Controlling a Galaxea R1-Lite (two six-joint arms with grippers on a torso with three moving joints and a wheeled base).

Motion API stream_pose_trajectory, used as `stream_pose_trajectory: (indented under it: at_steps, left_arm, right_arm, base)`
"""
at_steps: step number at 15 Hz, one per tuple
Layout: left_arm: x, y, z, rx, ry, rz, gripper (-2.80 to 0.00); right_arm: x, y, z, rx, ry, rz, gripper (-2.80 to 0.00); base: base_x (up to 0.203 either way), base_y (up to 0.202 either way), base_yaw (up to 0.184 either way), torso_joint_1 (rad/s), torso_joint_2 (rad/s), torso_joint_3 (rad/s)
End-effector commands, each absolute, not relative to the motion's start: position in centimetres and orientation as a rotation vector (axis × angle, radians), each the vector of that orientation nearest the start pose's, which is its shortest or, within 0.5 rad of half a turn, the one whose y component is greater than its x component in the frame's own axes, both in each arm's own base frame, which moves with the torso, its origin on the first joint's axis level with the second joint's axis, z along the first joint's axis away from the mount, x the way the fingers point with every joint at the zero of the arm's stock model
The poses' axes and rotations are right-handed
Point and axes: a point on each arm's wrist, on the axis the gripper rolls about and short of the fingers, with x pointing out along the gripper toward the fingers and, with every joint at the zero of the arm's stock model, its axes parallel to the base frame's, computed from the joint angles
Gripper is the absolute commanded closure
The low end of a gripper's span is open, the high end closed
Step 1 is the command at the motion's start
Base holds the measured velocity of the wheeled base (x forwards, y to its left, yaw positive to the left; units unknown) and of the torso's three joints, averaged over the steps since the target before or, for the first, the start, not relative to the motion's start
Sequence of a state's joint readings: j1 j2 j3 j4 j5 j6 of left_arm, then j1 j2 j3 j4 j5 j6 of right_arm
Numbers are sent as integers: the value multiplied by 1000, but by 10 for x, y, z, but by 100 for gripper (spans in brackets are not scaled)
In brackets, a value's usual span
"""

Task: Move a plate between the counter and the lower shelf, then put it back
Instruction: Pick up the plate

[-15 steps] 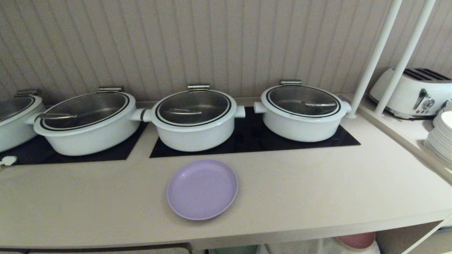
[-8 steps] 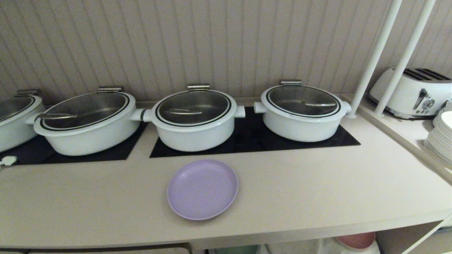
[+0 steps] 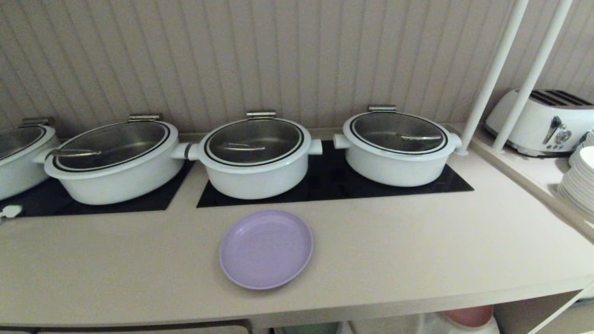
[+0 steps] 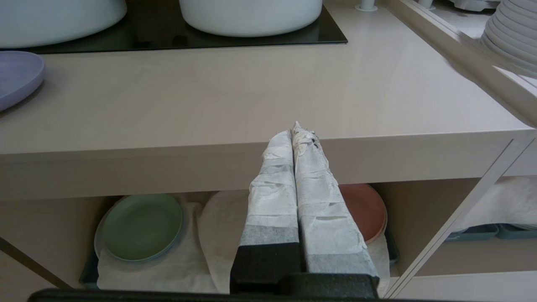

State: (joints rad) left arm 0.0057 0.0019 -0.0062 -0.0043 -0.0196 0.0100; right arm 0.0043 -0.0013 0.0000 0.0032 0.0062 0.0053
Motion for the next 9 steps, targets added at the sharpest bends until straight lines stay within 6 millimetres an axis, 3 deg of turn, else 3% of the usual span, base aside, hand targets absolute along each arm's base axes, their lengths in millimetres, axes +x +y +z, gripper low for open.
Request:
stream_pose_trajectory:
  at_steps: [1,9]
  left_arm:
    - [-23,-1,78,2,-9,-14,0]
    - [-23,0,77,0,-9,-9,0]
  right_arm:
    - [-23,0,75,8,3,11,0]
    - [-23,0,75,6,5,11,0]
  base:
    - [0,0,0,0,0,0]
    - [0,0,0,0,0,0]
